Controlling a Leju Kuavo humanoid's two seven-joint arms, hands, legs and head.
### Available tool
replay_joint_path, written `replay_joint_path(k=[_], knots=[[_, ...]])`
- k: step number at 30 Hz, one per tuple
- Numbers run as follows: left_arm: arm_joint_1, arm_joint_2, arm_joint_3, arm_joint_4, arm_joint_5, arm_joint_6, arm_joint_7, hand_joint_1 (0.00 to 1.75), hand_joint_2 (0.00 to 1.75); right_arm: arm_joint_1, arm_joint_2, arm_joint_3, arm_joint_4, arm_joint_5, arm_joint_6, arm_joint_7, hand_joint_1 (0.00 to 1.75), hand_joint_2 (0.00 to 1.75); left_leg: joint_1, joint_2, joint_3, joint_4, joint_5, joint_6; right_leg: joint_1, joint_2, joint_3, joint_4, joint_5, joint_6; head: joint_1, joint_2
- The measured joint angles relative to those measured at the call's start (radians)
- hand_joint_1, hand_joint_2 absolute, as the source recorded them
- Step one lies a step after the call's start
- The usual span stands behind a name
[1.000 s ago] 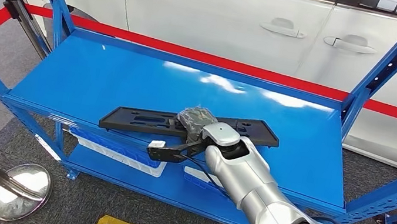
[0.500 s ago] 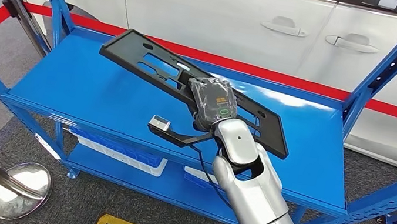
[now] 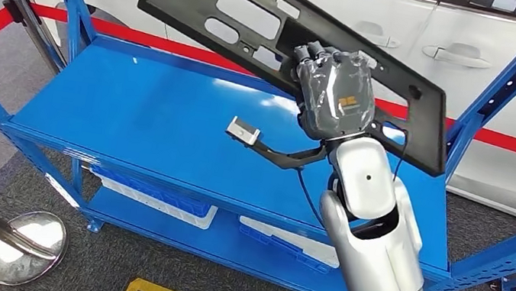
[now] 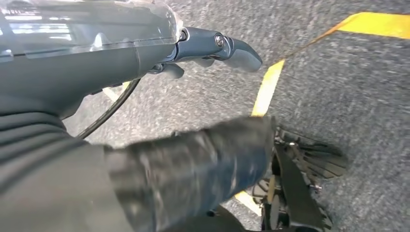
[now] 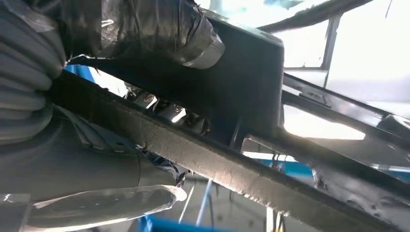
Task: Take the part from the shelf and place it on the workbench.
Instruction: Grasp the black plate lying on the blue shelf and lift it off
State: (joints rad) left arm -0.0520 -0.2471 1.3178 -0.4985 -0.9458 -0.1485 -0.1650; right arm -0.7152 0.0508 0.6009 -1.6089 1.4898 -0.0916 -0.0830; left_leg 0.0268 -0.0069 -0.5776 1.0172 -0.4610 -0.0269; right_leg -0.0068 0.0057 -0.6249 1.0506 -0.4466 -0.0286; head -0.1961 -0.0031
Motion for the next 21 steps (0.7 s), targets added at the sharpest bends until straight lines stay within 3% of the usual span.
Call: replay_joint_path(k=[6,11,21], knots=[[-0.014,0.056,-0.021,0.096,-0.035,0.022,-0.037,0.0,1.75,-0.12,-0.121,0.124,-0.06,0.009,0.004,0.058,1.75,1.75,0.0,0.001,0.0,0.0,0.001,0.001,0.0,0.001,0.0,0.0,0.001,0.001,0.0,0.0],[-0.021,0.087,-0.033,0.149,-0.051,0.022,-0.047,0.0,1.75,-0.222,-0.206,0.248,-0.099,0.009,0.017,0.058,1.75,1.75,0.0,0.0,0.0,0.0,0.001,0.001,0.0,0.0,0.0,0.0,0.001,0.001,0.0,0.0],[-0.025,0.107,-0.045,0.187,-0.052,0.022,-0.049,0.0,1.75,-0.262,-0.257,0.296,-0.119,0.009,0.02,0.057,1.75,1.75,0.0,0.0,0.0,0.0,0.001,0.001,0.0,0.0,0.0,0.0,0.001,0.001,0.0,0.0]])
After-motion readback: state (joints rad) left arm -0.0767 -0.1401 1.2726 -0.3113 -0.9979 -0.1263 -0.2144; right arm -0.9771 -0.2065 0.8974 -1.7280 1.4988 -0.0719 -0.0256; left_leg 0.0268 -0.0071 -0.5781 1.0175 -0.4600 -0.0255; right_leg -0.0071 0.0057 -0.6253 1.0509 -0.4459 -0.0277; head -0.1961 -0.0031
